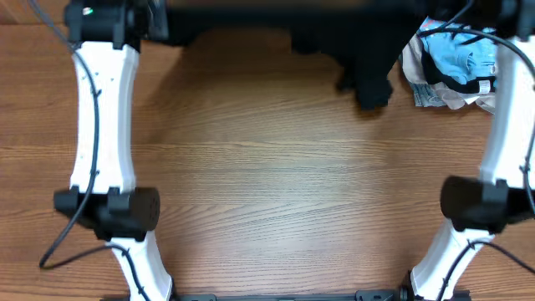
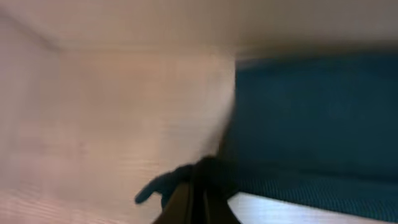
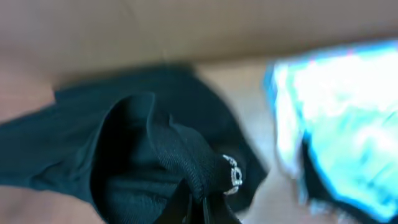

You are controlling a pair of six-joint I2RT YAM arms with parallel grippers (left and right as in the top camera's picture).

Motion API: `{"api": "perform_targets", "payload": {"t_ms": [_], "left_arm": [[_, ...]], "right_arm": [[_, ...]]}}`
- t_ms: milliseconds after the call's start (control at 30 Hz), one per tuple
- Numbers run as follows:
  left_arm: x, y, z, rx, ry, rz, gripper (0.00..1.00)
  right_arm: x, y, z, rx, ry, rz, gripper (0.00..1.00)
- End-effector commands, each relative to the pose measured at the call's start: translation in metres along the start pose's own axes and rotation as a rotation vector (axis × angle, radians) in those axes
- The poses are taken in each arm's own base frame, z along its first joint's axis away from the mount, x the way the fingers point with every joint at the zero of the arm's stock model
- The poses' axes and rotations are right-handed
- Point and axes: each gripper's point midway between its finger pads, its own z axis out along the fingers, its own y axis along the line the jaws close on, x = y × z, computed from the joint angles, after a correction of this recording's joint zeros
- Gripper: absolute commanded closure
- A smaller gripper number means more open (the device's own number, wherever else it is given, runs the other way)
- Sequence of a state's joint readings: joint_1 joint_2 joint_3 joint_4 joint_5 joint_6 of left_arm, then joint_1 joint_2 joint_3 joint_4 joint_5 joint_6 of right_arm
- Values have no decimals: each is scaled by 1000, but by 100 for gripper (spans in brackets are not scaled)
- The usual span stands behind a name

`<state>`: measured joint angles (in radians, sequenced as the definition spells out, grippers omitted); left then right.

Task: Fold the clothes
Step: 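Lift the shirt with both grippers and stretch it across the table, then lower the stretched shirt flat onto the table with both grippers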

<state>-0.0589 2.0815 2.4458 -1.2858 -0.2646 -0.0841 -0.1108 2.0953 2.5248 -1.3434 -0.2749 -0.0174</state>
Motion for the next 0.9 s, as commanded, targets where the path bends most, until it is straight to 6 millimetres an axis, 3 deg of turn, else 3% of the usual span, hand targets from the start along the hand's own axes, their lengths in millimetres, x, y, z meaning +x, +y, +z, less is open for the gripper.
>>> {"api": "perform_targets", "payload": {"t_ms": [0, 133, 267, 467, 567, 667, 767, 867], "left_arm": [[26, 15, 1, -5, 111, -93, 96], [61, 4, -7, 66, 261, -109, 96], [93, 6, -19, 60, 398, -83, 96], [105, -22, -34, 226, 440, -48, 96], [121, -19, -48, 212, 463, -41, 96], [142, -3, -65, 154, 484, -51, 96], [164, 12, -86, 97, 475, -92, 96], [178, 11, -98, 120, 453, -132, 96]], "right_arm": [[11, 7, -12, -16, 39, -18, 96], [37, 11, -20, -28, 138, 42, 96], [57, 13, -30, -20, 215, 101, 96], [62, 19, -58, 6, 204, 139, 96], [66, 15, -81, 66, 179, 164, 96], [74, 20, -97, 64, 173, 167, 96], [98, 23, -107, 65, 218, 191, 96], [129, 19, -107, 84, 295, 217, 96]]}}
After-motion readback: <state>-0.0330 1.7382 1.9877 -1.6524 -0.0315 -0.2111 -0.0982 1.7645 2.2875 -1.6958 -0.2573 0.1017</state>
